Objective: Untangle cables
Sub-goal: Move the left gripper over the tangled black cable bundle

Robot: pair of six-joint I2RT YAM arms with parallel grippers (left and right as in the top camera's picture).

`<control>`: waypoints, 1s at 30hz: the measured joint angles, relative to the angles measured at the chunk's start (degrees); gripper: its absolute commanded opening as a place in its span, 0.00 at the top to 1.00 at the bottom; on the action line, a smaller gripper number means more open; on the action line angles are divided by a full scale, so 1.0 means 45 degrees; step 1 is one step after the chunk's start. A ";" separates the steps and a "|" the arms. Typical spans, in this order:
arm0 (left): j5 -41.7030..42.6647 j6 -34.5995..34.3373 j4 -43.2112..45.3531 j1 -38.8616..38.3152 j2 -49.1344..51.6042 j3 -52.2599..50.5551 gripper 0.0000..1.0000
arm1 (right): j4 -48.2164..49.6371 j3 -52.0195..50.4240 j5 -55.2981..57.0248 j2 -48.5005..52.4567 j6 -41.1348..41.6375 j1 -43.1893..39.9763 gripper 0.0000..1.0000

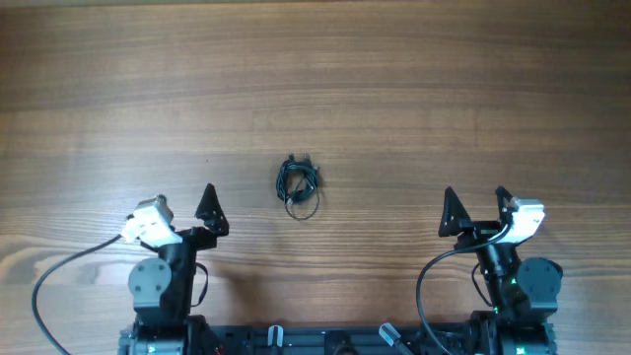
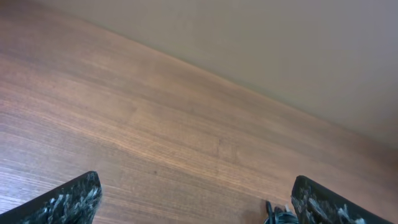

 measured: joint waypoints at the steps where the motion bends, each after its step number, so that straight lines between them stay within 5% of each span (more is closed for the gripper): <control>1: 0.0000 -0.0005 -0.0165 0.0000 0.0291 0.0296 0.00 | 0.0000 0.0000 0.0000 0.0000 -0.0005 0.0000 0.00; 12: 0.0000 0.0015 -0.4061 0.0000 0.5974 0.6052 0.00 | 0.0005 -0.0010 0.0000 0.0010 -0.0005 0.0000 0.00; 19: 0.0136 0.0039 -0.6518 0.0000 0.7679 0.8374 0.00 | 0.0000 -0.0015 0.0000 0.0010 -0.0005 0.0000 0.00; 30: 0.4974 -0.0204 -0.6591 0.0000 0.7834 0.8820 0.00 | 0.0005 -0.0019 0.0000 0.0010 -0.0005 0.0000 0.00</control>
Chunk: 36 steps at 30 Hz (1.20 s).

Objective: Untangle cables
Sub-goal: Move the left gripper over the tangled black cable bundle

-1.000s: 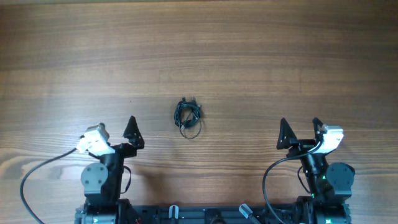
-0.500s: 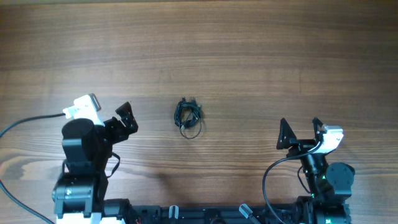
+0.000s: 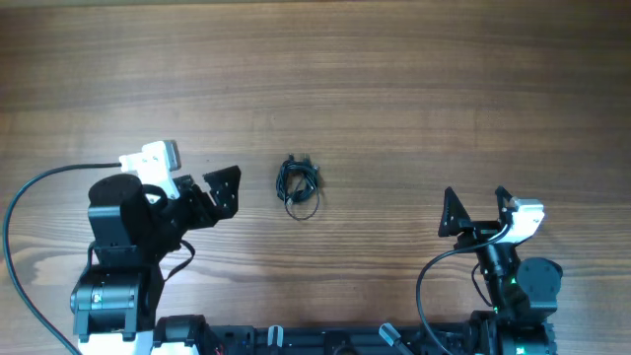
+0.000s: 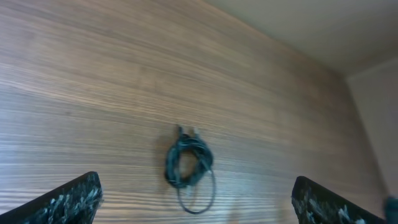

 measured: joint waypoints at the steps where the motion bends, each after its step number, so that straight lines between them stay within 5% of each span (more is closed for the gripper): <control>1: 0.0097 -0.0117 0.0000 0.0000 0.0000 0.0000 0.00 | 0.0000 0.0000 0.0000 0.0000 0.0000 0.0000 0.00; 19: 0.0233 -0.1574 -0.0646 -0.0826 0.1642 0.0316 0.01 | 0.0000 -0.0005 0.0000 0.0000 0.0005 0.0000 0.00; 36: -0.3755 -0.2929 -0.2084 -0.4983 0.4925 0.2919 0.06 | 0.0000 -0.0005 0.0000 0.0000 0.0005 0.0000 0.00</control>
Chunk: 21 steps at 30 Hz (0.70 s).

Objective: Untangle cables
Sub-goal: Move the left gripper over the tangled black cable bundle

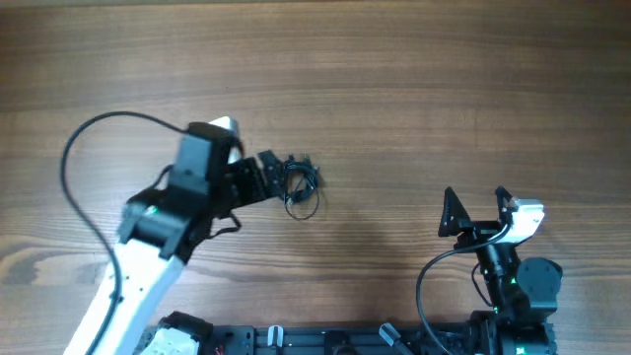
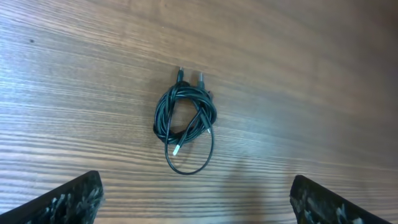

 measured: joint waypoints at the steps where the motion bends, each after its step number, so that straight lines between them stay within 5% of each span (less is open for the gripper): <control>1: -0.0214 -0.0112 0.0151 -0.0262 0.0262 0.0000 0.07 | 0.0000 0.0000 0.0000 0.0000 -0.0005 0.0000 0.00; 11: -0.3993 -0.1268 0.1933 -0.1598 0.4663 0.0005 0.26 | 0.0000 0.0000 0.0000 0.0000 -0.0005 0.0000 0.00; 21: -0.2856 -0.1117 0.2501 -0.1603 0.7640 0.0005 0.43 | 0.0000 0.0000 0.0000 0.0000 -0.0005 0.0000 0.00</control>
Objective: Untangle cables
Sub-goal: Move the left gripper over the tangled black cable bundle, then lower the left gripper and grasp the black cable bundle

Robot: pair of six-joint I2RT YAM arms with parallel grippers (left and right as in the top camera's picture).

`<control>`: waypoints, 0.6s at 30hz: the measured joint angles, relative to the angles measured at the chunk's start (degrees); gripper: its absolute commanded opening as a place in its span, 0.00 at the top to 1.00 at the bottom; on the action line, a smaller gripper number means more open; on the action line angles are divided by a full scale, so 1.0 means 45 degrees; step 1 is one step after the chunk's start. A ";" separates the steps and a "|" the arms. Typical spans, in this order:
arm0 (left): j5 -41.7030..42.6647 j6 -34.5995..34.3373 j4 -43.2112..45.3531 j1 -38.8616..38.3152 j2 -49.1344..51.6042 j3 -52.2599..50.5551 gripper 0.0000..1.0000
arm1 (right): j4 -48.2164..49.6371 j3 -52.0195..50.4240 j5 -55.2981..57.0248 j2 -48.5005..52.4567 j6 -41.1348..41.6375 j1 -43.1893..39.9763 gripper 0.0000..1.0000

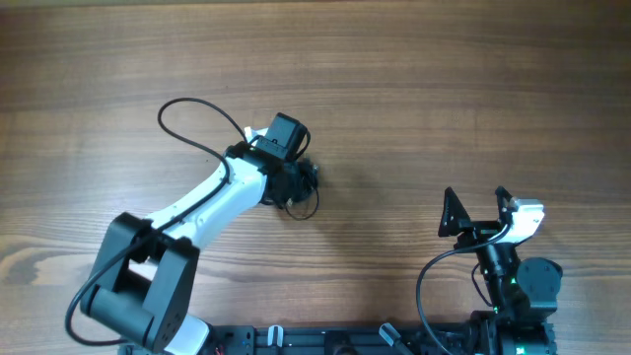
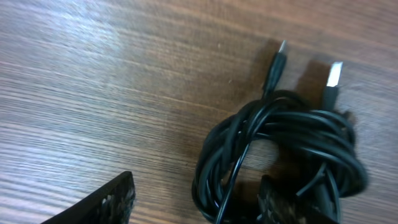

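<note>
A black cable bundle (image 2: 292, 140), coiled and knotted, lies on the wooden table (image 2: 93, 93). Its two plug ends (image 2: 277, 59) point away from the camera. In the left wrist view my left gripper (image 2: 196, 205) is low over the bundle and open, with the coil's left strands between its fingers (image 2: 109, 199). From overhead the left gripper (image 1: 291, 180) covers most of the cable bundle (image 1: 304, 207), and only a loop shows below it. My right gripper (image 1: 476, 209) stands open near the front right, far from the cable.
The left arm's own grey lead (image 1: 197, 123) loops over the table behind the arm. The robot bases (image 1: 513, 286) sit along the front edge.
My left gripper has moved right and down from just left of the bundle onto it. Its jaws now stand closer together, around the coil's left side. The right arm has not moved.
First both grippers rested open near the front edge, with the bundle at mid-table. Then the left arm was lifted and turned toward the cable. Later it hovered just left of the bundle. Now it straddles the coil's left strands.
</note>
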 measured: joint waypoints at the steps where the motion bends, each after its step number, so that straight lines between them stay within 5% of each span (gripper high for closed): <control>1: 0.0049 0.0010 0.0053 0.0000 0.0155 0.0000 0.43 | -0.0005 0.0000 0.0000 0.0000 0.0000 0.0000 0.00; 18: 0.0714 0.0053 0.1234 -0.0223 0.0389 -0.0010 0.47 | -0.0005 0.0000 0.0000 0.0000 0.0005 0.0000 0.00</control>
